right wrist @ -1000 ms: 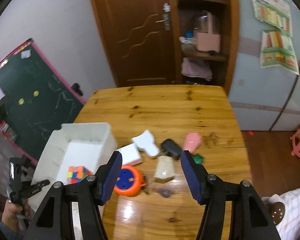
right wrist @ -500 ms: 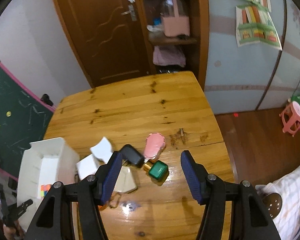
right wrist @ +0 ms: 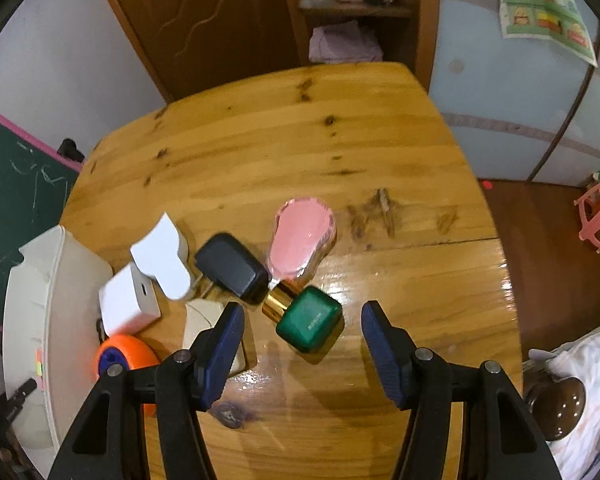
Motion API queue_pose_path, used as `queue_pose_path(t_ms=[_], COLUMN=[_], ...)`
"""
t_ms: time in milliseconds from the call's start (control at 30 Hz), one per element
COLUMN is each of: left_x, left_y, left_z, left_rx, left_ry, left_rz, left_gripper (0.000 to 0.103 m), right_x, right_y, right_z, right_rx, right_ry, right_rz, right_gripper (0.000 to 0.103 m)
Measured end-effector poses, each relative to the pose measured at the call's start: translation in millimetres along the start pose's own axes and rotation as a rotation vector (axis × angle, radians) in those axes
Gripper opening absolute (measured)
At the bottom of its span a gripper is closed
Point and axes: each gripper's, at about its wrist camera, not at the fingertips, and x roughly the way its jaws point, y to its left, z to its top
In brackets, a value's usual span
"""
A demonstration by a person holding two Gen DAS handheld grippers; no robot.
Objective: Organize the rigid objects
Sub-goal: 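Move the right gripper toward the green-gold bottle on the table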
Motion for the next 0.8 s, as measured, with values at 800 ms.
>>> queue_pose_path(t_ms=[800], left_x=[0.1], left_y=[1.6], left_z=[-0.4], left_rx=[-0.009], left_ry=[0.000], left_rz=[0.009], left_gripper=[0.006], right_x=[44.2], right_y=[6.8], right_z=[-12.6], right_rx=[-0.157], right_ry=[0.036], right_rz=[-0.027], right_gripper=[0.053])
